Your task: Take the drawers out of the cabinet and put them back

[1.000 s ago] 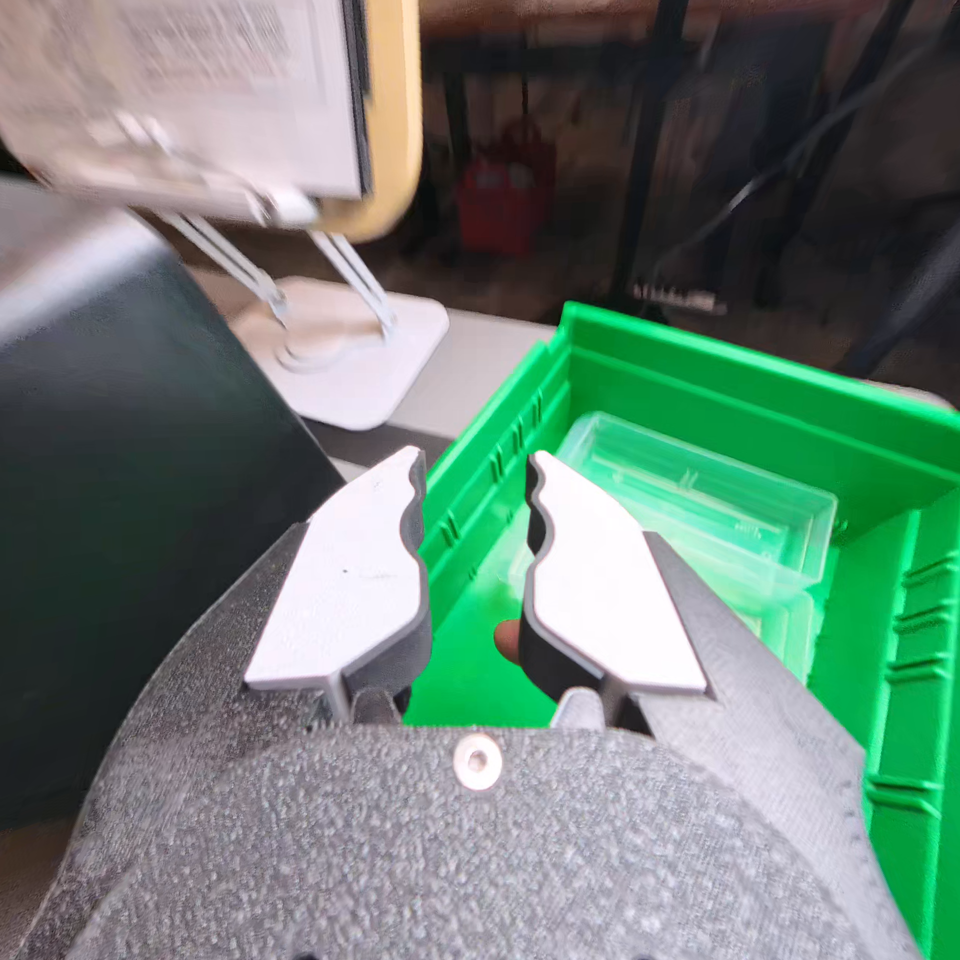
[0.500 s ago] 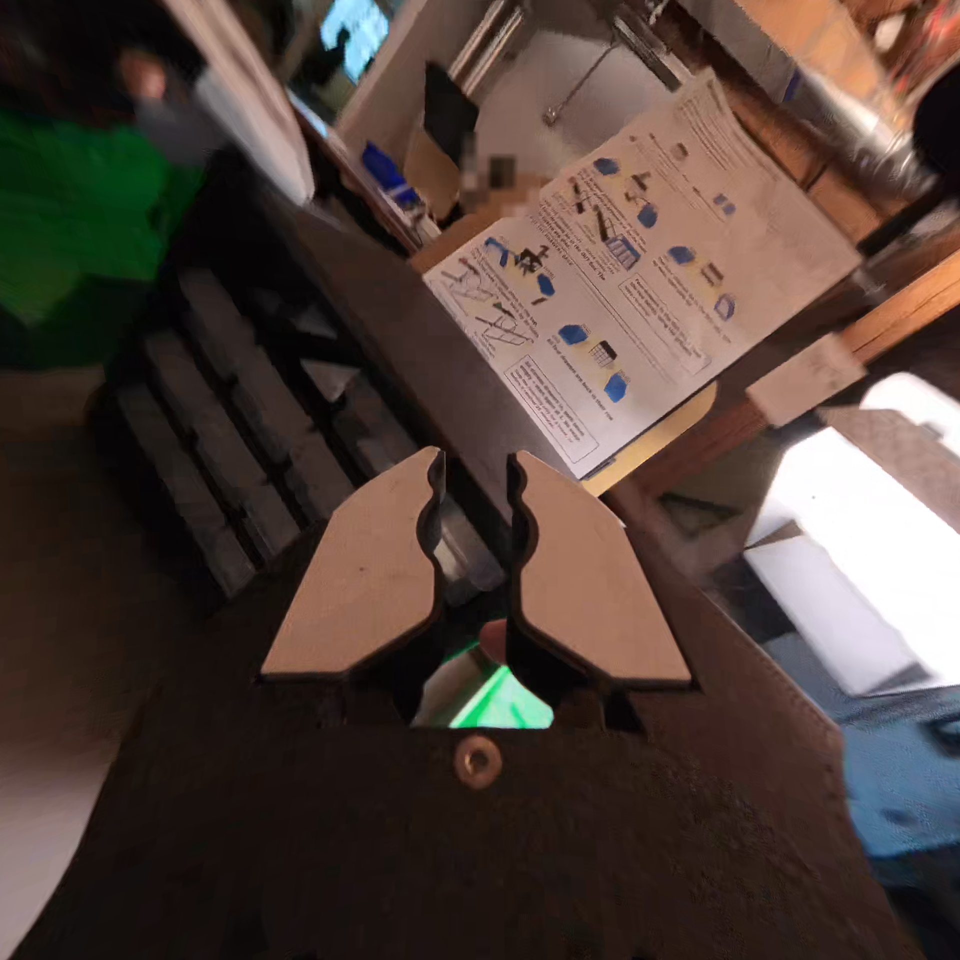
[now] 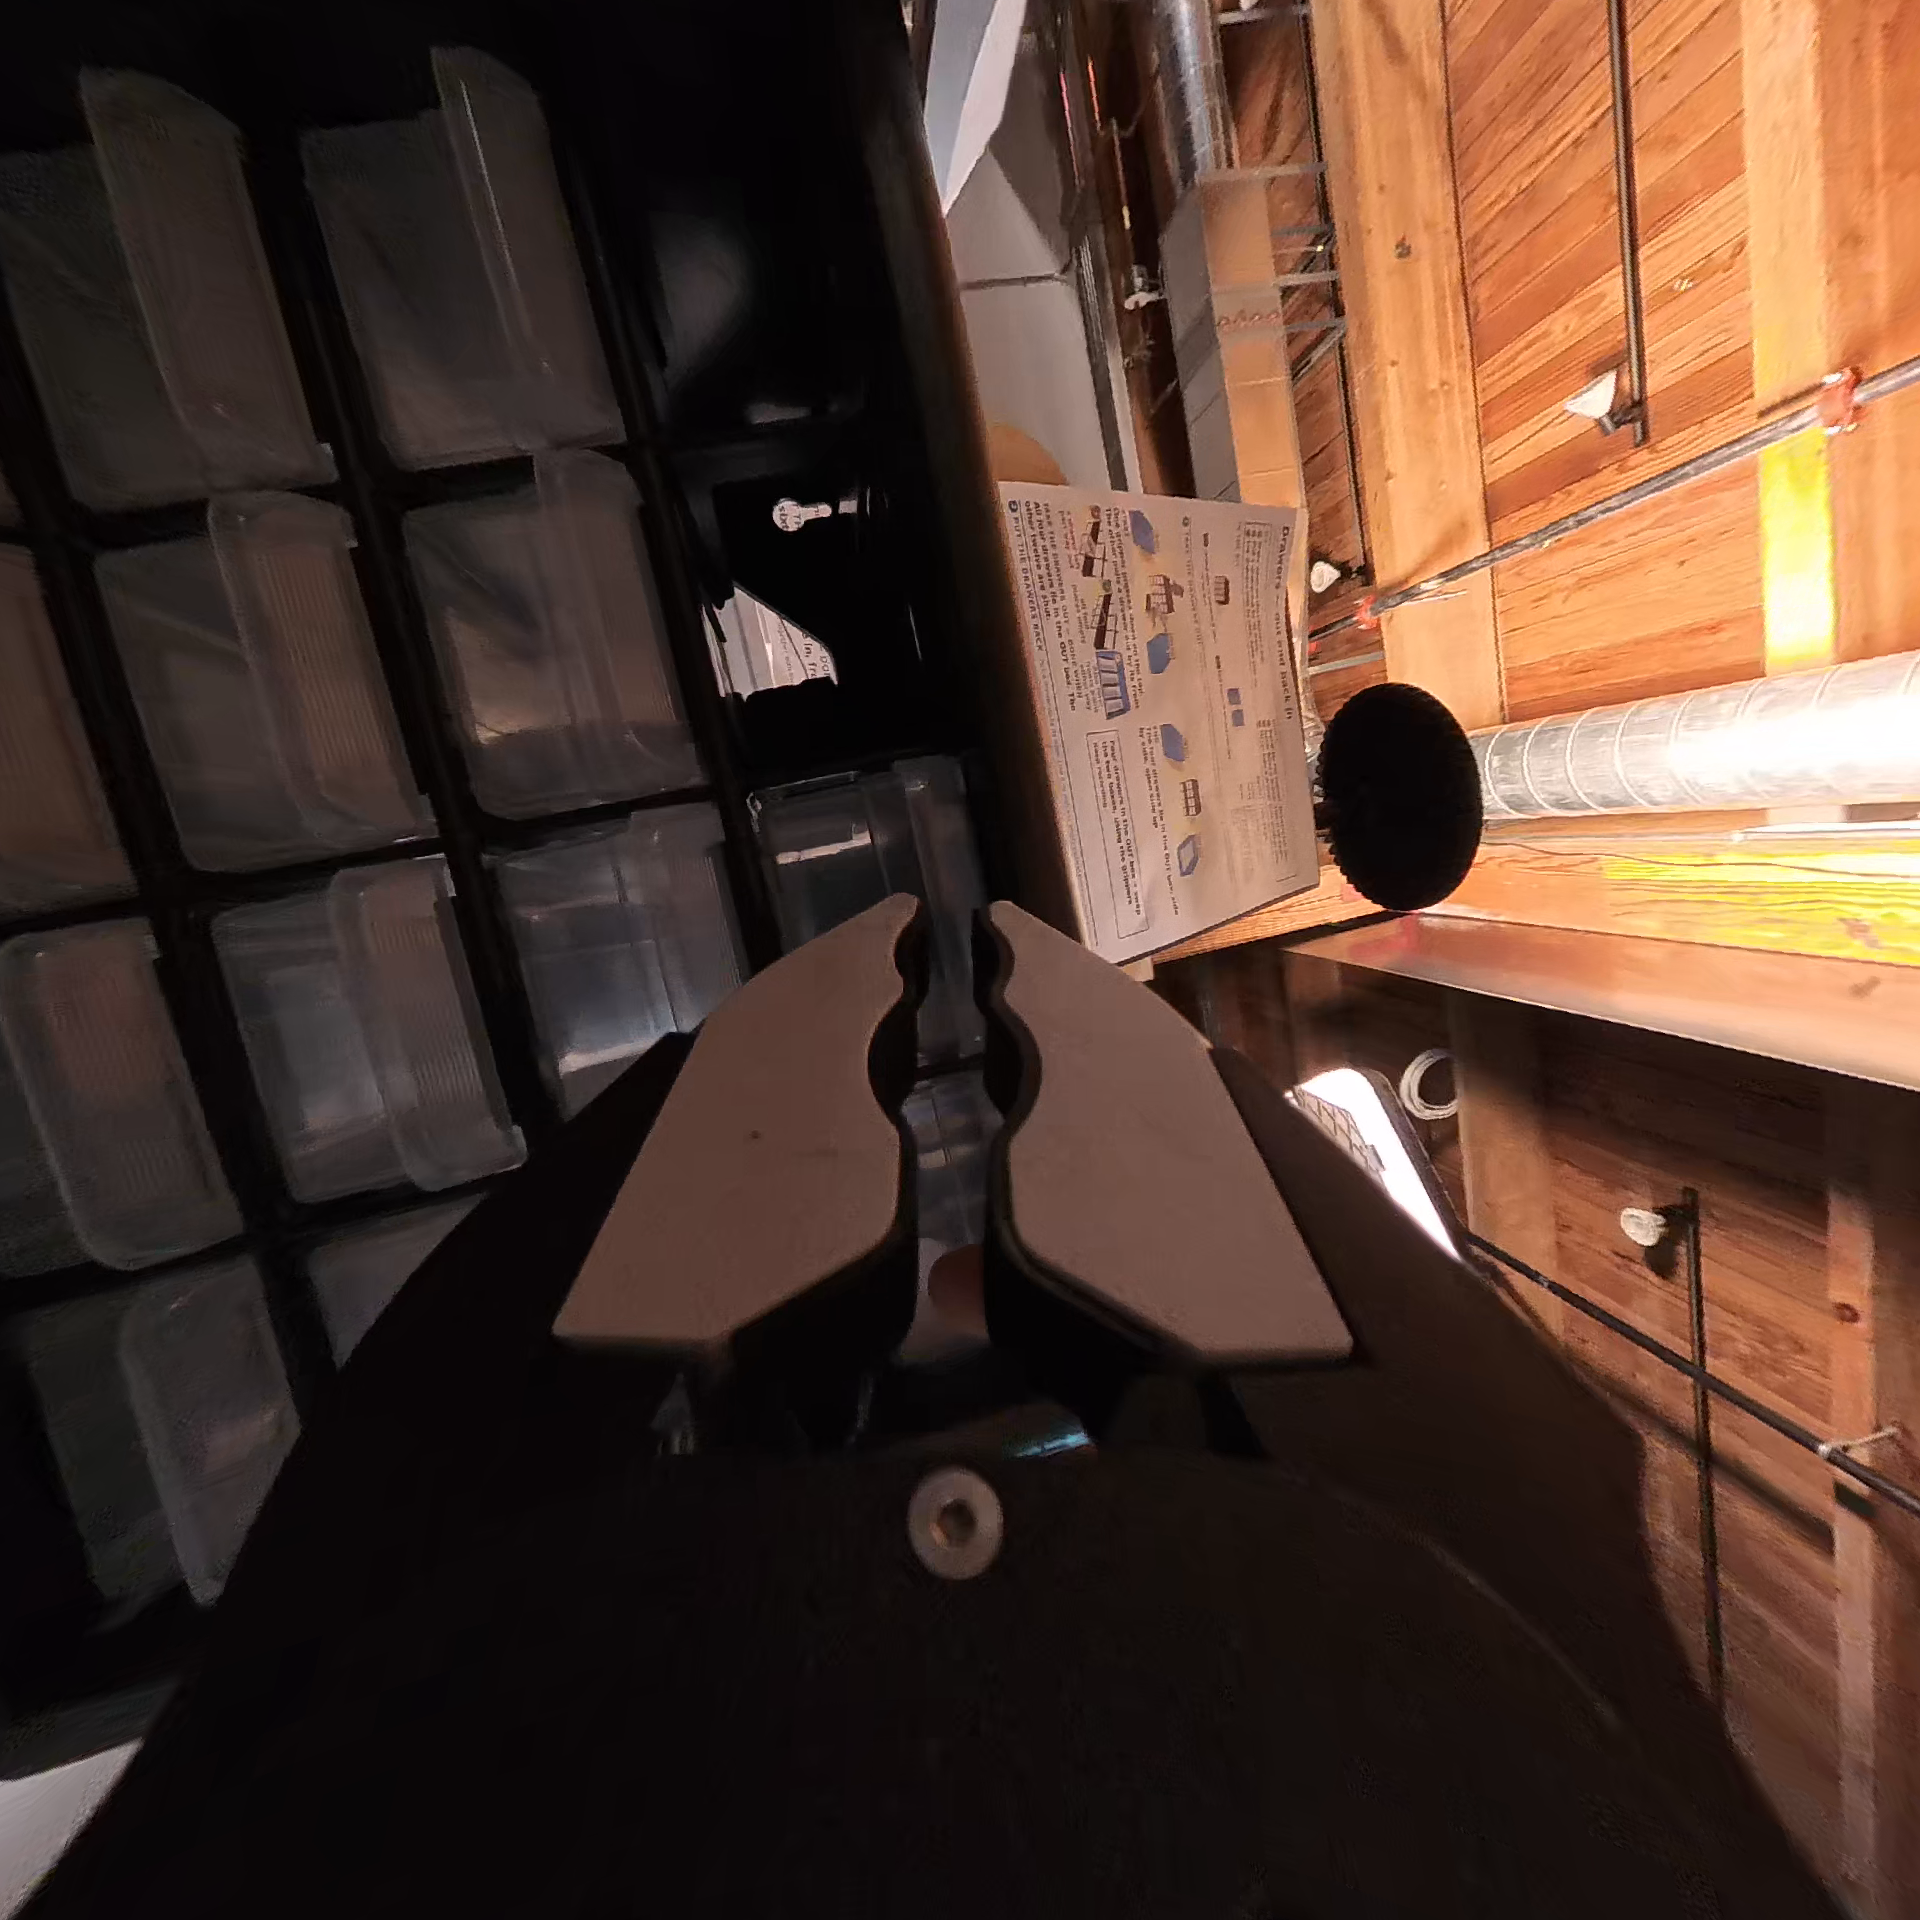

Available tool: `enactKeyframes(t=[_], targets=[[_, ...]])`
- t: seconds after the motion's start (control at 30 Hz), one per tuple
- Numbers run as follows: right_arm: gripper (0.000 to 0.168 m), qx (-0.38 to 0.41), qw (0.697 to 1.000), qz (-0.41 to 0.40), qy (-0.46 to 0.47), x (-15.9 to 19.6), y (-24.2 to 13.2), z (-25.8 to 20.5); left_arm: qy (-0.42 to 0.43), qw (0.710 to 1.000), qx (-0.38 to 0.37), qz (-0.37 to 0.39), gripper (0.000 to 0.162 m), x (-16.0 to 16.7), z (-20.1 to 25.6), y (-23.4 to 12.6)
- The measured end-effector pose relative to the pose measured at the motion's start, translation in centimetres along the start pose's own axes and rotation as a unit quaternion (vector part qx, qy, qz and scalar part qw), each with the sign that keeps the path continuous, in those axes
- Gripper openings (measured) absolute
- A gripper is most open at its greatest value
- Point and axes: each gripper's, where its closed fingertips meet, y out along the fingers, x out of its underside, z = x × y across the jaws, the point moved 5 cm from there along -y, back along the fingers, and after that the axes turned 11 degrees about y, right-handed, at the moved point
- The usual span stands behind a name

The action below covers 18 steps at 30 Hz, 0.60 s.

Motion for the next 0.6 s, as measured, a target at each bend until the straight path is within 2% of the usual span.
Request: enactKeyframes(t=[0.03,0.13,0.3,0.43,0.6], targets=[[0.006,-0.004,1.000,-0.002,0.004,0.0,-0.1,0.0,0.001,1.000,0.000,0.000,0.000,0.0,0.0,0.0],[0.006,-0.023,1.000,0.007,0.011,-0.7,-1.2,0.2,0.001,1.000,0.000,0.000,0.000,0.0,0.0,0.0],[0.007,-0.098,0.993,0.036,0.045,-2.1,-4.0,0.8,0.001,1.000,0.000,0.000,0.000,0.0,0.0,0.0],[0.022,-0.147,0.984,0.050,0.083,-3.0,-5.2,1.4,0.002,1.000,-0.002,-0.001,0.000,0.0,0.0,0.0],[0.037,-0.190,0.976,-0.003,0.104,-2.5,-3.7,1.7,0.002,1.000,-0.002,-0.002,0.000,0.0,0.0,0.0]])
